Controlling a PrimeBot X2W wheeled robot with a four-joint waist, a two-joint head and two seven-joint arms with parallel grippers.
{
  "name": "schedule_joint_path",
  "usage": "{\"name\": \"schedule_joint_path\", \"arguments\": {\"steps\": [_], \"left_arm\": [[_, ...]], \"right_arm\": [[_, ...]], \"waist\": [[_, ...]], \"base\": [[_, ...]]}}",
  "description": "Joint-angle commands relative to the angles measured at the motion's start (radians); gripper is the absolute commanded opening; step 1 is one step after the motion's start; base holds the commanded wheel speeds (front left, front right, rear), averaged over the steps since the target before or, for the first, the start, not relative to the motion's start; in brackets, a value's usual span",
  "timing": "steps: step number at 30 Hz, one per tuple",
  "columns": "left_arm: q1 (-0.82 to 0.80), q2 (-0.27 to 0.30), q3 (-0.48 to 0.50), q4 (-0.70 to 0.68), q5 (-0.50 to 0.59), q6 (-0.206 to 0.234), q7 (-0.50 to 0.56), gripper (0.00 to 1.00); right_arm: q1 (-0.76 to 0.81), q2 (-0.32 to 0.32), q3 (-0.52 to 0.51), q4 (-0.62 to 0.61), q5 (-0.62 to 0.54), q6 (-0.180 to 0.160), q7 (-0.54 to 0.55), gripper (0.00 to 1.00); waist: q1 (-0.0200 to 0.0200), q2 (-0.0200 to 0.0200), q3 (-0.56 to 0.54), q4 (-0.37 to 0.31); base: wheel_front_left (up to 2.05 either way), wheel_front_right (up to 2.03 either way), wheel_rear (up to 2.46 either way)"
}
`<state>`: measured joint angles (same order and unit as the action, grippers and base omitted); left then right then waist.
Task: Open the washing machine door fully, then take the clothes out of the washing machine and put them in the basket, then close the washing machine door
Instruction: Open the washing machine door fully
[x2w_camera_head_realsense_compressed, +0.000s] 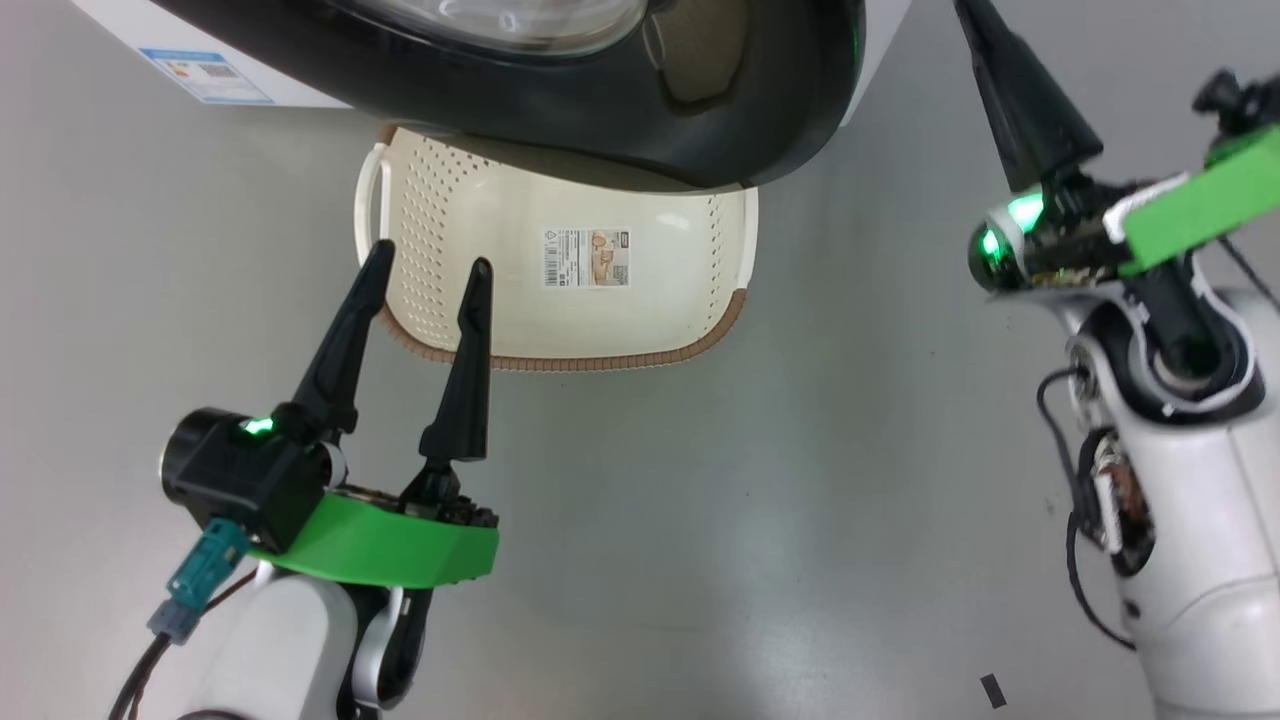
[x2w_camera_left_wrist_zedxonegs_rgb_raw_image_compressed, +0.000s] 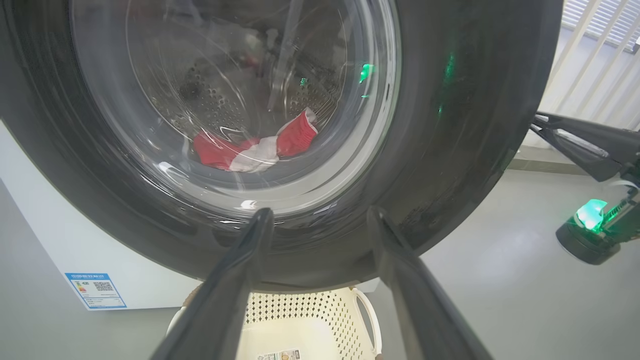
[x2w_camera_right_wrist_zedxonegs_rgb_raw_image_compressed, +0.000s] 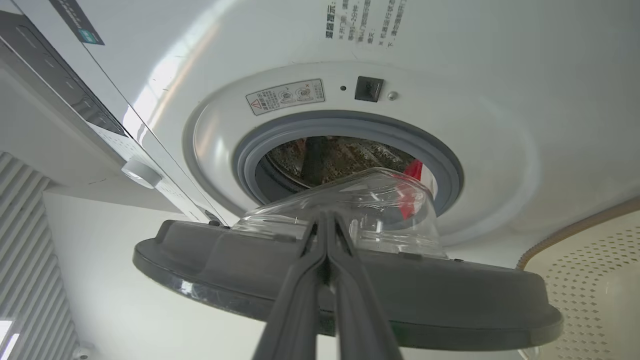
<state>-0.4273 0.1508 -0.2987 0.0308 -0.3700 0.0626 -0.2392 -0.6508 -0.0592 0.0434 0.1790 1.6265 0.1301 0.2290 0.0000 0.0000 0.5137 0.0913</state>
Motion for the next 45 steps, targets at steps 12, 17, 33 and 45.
{"name": "schedule_joint_path", "arguments": {"steps": [12,17,33,45], "left_arm": [[-0.004,0.025,0.018,-0.014,-0.006,0.004,-0.009,1.0],[-0.01,0.027,0.018,-0.007,-0.006,0.0,-0.012,1.0],[-0.027,0.019,0.01,0.008,0.001,-0.004,-0.019,1.0],[-0.006,0.014,0.018,0.021,-0.006,-0.001,-0.021,1.0]], "right_arm": [[-0.243,-0.151,0.145,0.103,0.312,0.001,0.278,0.0],[-0.33,-0.225,0.232,0.145,0.408,0.001,0.298,0.0],[-0.474,-0.379,0.528,0.163,0.613,0.001,0.247,0.0],[-0.417,-0.433,0.645,0.069,0.669,0.001,0.179,0.0]], "waist": [[0.0,0.0,0.017,0.022],[0.0,0.0,0.025,0.026],[0.0,0.0,0.03,0.049],[0.0,0.0,-0.032,0.068]], "base": [[0.0,0.0,0.0],[0.0,0.0,0.0],[0.0,0.0,0.0],[0.0,0.0,0.0]]}}
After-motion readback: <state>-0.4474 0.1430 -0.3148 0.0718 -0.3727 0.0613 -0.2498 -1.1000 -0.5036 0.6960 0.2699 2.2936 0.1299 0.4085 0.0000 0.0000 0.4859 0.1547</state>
